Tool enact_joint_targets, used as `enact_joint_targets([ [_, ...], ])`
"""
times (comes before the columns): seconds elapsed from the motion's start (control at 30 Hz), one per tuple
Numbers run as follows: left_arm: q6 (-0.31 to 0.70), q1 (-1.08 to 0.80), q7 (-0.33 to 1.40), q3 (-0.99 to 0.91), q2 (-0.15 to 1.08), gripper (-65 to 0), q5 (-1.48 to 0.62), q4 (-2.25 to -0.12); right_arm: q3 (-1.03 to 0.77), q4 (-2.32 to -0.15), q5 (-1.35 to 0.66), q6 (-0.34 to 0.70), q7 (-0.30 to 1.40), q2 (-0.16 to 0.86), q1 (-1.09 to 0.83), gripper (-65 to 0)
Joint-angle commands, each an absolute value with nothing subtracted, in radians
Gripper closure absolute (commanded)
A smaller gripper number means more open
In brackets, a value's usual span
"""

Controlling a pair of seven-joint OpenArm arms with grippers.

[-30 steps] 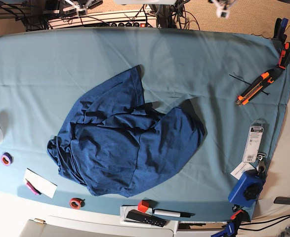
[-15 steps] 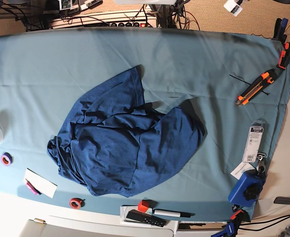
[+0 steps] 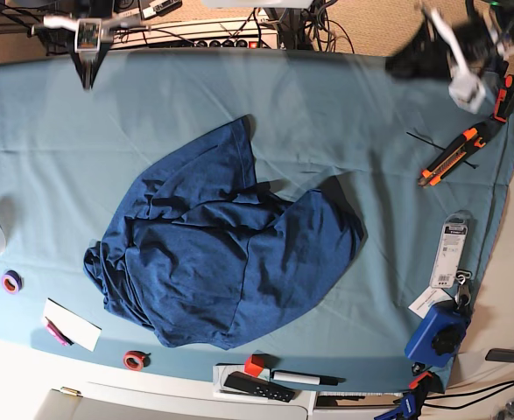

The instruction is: Layout the t-shirt on the table in an organized manner, then fold the t-shirt properly

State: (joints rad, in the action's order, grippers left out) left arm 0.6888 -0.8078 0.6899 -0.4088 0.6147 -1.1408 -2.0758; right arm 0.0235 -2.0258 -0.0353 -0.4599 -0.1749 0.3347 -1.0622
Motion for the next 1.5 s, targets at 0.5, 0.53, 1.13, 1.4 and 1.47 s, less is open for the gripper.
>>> enact_joint_targets([
  [0.5, 0.665, -0.474, 0.529, -0.415, 0.447, -8.8, -0.794, -2.089, 0.019, -2.042, -0.181, 0.128, -0.088, 0.34, -0.674, 0.0],
  [0.53, 0.662, -0.458, 0.525, -0.415, 0.443, -8.8, -0.78, -2.089, 0.019, -2.042, -0.18, 0.115, -0.086, 0.34, -0.657, 0.0],
  [1.13, 0.629, -0.244, 0.448, -0.077, 0.443, -19.7, -0.516, -2.006, 0.018, -2.042, 0.027, -0.096, 0.233, 0.22, -0.549, -5.0],
  [1.4, 0.543, -0.171, 0.447, 0.064, 0.443, -19.7, -0.472, -1.99, 0.018, -2.042, -0.043, 0.033, 0.42, 0.131, -0.557, -22.6],
  [1.47, 0.543, -0.171, 0.448, 0.064, 0.443, -19.7, -0.471, -1.99, 0.018, -2.042, -0.128, -0.001, 0.421, 0.093, -0.557, -22.6],
])
